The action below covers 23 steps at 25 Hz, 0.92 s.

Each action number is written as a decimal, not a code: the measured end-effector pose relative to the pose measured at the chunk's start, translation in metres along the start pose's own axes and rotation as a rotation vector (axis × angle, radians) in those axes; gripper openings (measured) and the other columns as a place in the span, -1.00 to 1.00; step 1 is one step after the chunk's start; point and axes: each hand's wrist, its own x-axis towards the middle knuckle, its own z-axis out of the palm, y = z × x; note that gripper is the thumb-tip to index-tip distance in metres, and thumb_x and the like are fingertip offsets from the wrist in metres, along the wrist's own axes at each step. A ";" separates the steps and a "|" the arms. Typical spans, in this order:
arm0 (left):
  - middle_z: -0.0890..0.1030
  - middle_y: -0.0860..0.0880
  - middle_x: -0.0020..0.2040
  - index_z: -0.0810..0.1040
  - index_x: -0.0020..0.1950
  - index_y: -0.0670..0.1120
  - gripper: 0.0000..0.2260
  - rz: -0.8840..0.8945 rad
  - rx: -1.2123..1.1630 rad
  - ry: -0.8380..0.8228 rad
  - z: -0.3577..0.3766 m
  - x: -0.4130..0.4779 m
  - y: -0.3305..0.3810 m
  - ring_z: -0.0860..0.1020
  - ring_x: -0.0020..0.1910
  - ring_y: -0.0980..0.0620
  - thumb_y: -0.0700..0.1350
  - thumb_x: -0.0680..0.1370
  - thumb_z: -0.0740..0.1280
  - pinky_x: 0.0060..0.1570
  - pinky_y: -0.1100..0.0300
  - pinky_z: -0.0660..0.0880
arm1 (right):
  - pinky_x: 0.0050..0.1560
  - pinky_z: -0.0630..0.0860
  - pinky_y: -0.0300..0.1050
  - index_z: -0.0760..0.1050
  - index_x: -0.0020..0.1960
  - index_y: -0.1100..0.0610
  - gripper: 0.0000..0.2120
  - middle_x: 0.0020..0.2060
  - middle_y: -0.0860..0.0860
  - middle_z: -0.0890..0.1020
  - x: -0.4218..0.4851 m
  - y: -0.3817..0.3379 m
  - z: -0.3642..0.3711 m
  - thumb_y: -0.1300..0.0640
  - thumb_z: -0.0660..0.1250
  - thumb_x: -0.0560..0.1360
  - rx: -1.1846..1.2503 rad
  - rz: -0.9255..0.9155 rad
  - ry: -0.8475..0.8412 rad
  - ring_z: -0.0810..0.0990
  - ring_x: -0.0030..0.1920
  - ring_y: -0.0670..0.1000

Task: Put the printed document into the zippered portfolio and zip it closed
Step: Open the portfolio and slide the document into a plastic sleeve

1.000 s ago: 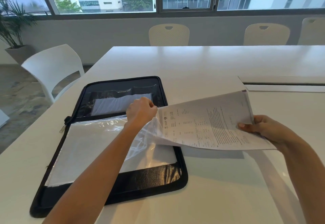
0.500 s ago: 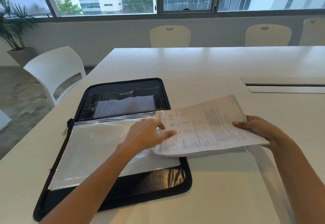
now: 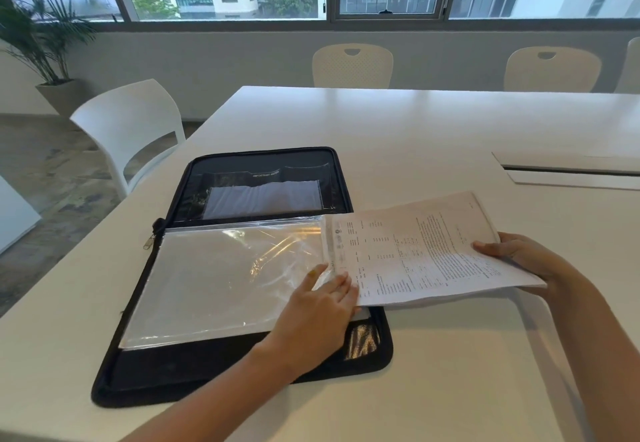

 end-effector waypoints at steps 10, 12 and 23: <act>0.66 -0.12 0.14 0.62 0.19 -0.14 -0.63 -0.131 0.002 0.170 0.014 0.007 0.032 0.61 0.17 0.00 -0.05 0.44 0.52 0.14 0.05 0.57 | -0.34 0.63 -0.05 0.51 0.15 0.23 -0.76 -0.09 0.21 0.72 0.000 -0.005 0.090 0.25 0.37 0.49 -0.029 -0.045 -0.055 0.71 -0.20 0.20; 0.66 -0.12 0.14 0.62 0.19 -0.14 -0.62 -0.143 -0.006 0.189 0.017 0.006 0.033 0.62 0.15 0.00 -0.05 0.42 0.53 0.10 0.06 0.59 | -0.36 0.63 -0.09 0.51 0.13 0.20 -0.80 -0.11 0.19 0.72 -0.003 -0.008 0.115 0.26 0.35 0.51 -0.042 -0.070 -0.068 0.72 -0.22 0.17; 0.51 -0.08 0.36 0.46 0.39 -0.12 -0.46 -0.262 -0.159 0.213 0.005 -0.010 0.018 0.48 0.35 -0.02 0.16 0.51 0.36 0.29 -0.03 0.46 | -0.25 0.61 -0.11 0.49 0.09 0.14 -0.86 -0.08 0.07 0.65 -0.013 -0.010 0.155 0.15 0.32 0.55 -0.260 -0.122 0.092 0.67 -0.12 0.05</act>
